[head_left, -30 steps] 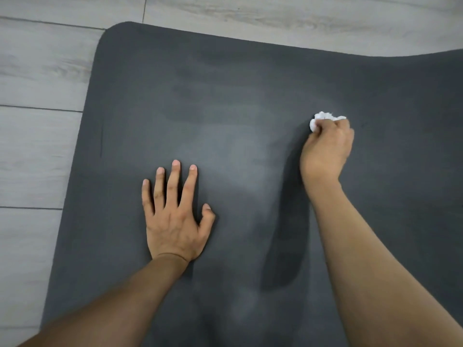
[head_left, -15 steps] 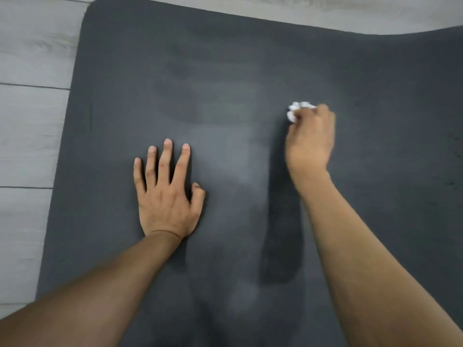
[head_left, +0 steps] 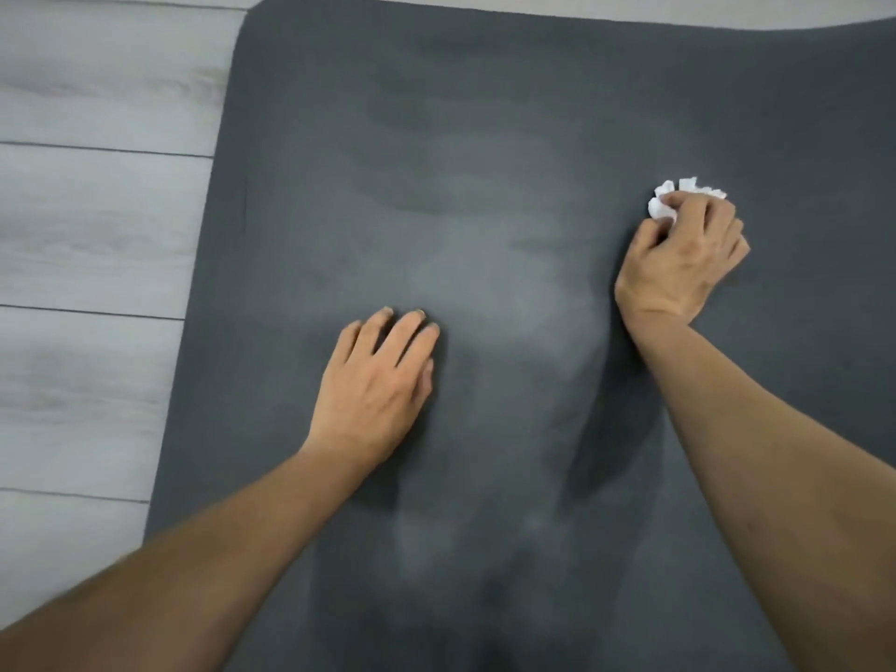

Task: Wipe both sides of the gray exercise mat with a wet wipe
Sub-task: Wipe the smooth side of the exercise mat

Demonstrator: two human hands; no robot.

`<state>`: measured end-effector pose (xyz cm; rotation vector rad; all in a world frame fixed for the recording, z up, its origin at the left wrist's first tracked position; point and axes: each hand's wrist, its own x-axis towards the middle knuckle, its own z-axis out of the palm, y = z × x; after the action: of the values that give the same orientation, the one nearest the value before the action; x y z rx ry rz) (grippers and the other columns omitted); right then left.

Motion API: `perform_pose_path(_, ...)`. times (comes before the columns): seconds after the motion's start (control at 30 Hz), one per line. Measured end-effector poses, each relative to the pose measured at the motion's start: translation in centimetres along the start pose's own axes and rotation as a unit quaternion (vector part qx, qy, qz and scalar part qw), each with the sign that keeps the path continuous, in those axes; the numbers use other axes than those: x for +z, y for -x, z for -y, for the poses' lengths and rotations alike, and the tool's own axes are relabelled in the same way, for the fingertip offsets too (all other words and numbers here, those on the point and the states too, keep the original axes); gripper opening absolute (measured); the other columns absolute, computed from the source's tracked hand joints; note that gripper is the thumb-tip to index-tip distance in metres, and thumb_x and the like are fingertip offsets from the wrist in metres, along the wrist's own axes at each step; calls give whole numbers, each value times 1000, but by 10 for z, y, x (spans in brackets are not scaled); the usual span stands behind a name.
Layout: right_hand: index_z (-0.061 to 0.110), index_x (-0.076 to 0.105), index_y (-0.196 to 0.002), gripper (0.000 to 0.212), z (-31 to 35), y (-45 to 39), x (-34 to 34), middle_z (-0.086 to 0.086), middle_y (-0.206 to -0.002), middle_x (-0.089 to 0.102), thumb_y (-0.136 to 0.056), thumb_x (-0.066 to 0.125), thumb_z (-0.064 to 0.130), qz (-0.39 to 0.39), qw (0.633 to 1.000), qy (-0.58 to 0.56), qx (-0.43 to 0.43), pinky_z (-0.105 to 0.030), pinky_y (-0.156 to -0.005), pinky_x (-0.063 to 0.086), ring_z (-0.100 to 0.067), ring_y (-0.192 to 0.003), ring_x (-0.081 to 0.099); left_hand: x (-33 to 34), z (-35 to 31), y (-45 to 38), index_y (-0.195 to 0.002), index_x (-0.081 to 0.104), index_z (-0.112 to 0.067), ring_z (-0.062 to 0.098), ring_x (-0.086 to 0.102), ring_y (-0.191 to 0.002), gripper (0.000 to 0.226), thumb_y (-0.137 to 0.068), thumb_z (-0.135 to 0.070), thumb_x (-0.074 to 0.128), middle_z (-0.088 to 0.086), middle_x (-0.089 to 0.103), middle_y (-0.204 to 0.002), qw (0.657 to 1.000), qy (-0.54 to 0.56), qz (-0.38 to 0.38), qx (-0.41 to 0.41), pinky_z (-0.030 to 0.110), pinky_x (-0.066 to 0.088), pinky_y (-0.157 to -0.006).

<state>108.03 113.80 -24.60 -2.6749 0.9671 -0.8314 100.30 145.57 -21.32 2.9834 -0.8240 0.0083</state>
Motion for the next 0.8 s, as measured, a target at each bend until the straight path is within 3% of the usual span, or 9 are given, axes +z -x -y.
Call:
perform_pose_path(0.07, 16, 65, -97, 25, -3, -1, 0, -5, -101, 62, -80, 46, 14, -4, 999, -32, -12, -35, -91, 37, -27, -92, 55, -7, -5, 68, -159, 35, -18, 35, 31, -151, 61, -101, -37, 43, 7, 30, -166, 996, 6, 69, -57, 52, 31, -119)
perform_pose_path(0.13, 15, 67, -99, 28, -7, -1, 0, -7, -100, 62, -81, 46, 13, -3, 999, -52, -16, -33, -88, 37, -29, -91, 56, -12, -5, 131, -160, 31, -20, 33, 20, -155, 65, -99, -40, 39, 7, 18, -170, 988, 41, 77, -126, 57, 25, -121)
perform_pose_path(0.2, 14, 68, -100, 28, -8, -3, 2, -10, -99, 62, -82, 46, 13, 1, 997, -66, -26, -33, -85, 36, -31, -89, 55, -5, -3, 160, -157, 37, -18, 34, 20, -155, 66, -96, -41, 39, 8, 19, -169, 982, 45, 74, -165, 60, 25, -120)
perform_pose_path(0.33, 15, 68, -102, 27, -7, -2, 2, -13, -96, 61, -88, 45, 16, 4, 999, -24, -46, -35, -82, 36, -34, -84, 53, 4, 0, 157, -155, 41, -19, 34, 24, -154, 67, -92, -40, 40, 9, 25, -168, 982, 77, 56, -165, 61, 25, -120)
perform_pose_path(0.5, 19, 70, -99, 36, 50, 23, -8, -12, -102, 63, -82, 38, 17, 97, 995, 0, -5, -39, -82, 39, -36, -87, 57, 6, 3, 158, -158, 35, -21, 35, 21, -155, 69, -92, -41, 39, 9, 22, -168, 981, 72, 73, -163, 60, 22, -122)
perform_pose_path(0.63, 15, 74, -91, 23, 168, 107, -2, -12, -91, 66, -73, 60, 13, 162, 969, -91, -164, -36, -67, 41, -36, -78, 60, 6, 4, 161, -159, 34, -22, 35, 22, -154, 70, -91, -41, 39, 8, 22, -169, 981, 66, 73, -165, 58, 21, -123)
perform_pose_path(0.7, 13, 74, -97, 25, 219, 133, -2, -10, -90, 65, -73, 67, 10, 180, 945, -101, -252, -35, -66, 41, -33, -82, 61, 7, 4, 162, -159, 33, -22, 35, 22, -155, 70, -91, -41, 38, 8, 22, -169, 982, 71, 69, -161, 58, 20, -123)
perform_pose_path(0.8, 18, 72, -105, 30, 219, 125, -9, -3, -100, 65, -86, 48, 14, 231, 896, -50, -376, -33, -72, 37, -26, -90, 60, 10, 6, 163, -159, 34, -22, 35, 22, -155, 70, -91, -40, 38, 8, 22, -168, 983, 72, 55, -157, 58, 20, -123)
